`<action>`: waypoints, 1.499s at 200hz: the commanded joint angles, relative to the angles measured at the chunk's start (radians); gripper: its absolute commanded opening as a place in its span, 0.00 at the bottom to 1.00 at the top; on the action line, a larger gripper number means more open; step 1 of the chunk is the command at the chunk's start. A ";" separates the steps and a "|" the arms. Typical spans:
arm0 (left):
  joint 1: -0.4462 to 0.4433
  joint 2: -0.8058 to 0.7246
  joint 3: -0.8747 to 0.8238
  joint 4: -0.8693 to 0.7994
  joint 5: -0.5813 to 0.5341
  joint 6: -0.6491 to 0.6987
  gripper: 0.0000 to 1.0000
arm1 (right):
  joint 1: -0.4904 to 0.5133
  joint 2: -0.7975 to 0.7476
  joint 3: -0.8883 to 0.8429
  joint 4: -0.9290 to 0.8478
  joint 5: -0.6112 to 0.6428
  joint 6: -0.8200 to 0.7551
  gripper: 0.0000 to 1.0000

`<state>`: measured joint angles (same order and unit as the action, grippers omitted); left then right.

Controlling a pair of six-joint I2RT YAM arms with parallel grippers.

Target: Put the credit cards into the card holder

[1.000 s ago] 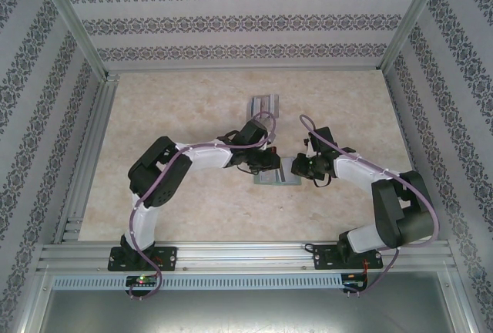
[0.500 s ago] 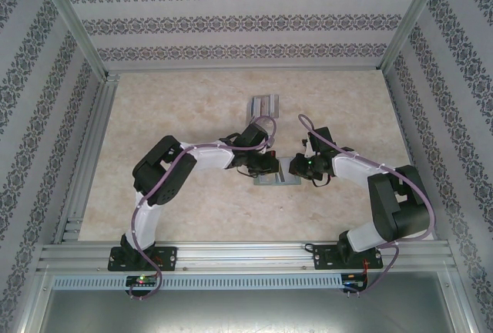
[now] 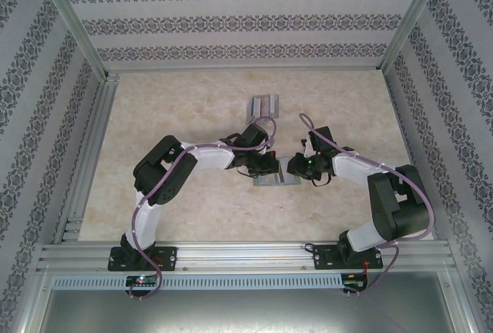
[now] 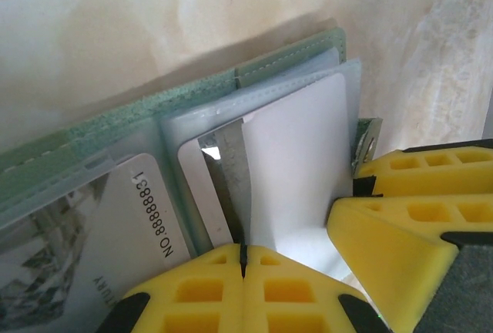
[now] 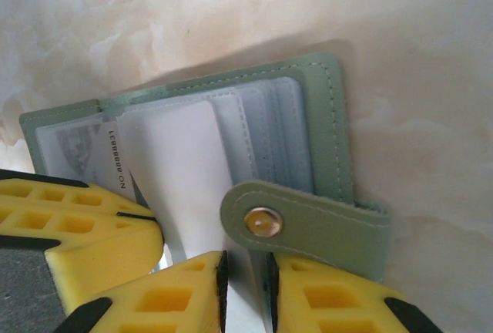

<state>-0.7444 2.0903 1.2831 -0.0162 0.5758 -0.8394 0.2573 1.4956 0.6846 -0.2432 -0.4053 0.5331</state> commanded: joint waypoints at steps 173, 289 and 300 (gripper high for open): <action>-0.010 -0.024 -0.034 0.064 -0.004 -0.024 0.00 | 0.066 0.008 0.078 0.021 -0.138 0.053 0.25; 0.016 -0.106 -0.149 0.219 -0.021 -0.124 0.21 | 0.123 0.031 0.156 0.019 -0.173 0.083 0.33; 0.021 -0.118 -0.160 0.217 -0.031 -0.122 0.21 | 0.128 0.028 0.155 0.022 -0.175 0.089 0.33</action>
<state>-0.7166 2.0182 1.1511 0.1215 0.5552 -0.9329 0.3412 1.5204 0.7937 -0.2840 -0.4946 0.5999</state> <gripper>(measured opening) 0.209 0.328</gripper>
